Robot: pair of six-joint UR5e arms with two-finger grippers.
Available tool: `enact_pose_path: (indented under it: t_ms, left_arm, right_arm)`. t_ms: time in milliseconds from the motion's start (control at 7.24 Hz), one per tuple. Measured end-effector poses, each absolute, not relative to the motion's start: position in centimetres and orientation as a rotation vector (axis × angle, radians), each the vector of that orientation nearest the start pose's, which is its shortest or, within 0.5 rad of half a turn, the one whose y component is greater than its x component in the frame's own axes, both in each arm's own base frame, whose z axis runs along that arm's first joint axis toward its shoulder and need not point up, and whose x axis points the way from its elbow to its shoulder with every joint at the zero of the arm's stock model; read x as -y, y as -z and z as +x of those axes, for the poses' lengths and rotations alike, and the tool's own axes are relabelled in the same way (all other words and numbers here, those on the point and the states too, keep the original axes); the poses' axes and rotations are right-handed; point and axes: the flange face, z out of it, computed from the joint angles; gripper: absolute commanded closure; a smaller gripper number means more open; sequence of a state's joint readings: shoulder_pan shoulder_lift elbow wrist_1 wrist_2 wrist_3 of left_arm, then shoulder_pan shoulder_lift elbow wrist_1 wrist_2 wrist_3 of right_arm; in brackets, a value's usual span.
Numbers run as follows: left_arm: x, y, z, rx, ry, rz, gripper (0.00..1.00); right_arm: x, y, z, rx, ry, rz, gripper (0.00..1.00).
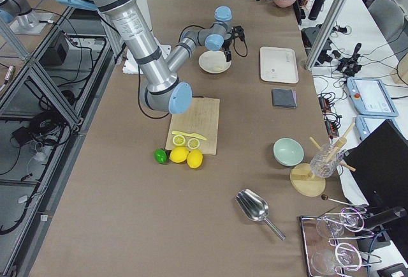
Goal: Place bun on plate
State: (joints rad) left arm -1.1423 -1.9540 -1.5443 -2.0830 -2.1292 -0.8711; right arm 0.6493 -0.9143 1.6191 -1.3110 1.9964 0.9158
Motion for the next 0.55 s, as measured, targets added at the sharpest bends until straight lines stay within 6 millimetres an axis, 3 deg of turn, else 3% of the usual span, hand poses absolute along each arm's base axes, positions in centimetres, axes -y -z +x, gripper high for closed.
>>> enact_pose_path:
  t_ms: [276,553]
  left_arm:
    - [65.6,-43.2,11.0,-0.936,0.137,0.318,0.02]
    - [66.6,-45.6,4.0,-0.893,0.158,0.283,0.02]
  right_arm:
    - [55.4,-24.3,-41.3,0.955,0.231,0.273,0.00]
    - [60.0,-27.8,-33.2,0.888,0.244,0.282,0.00]
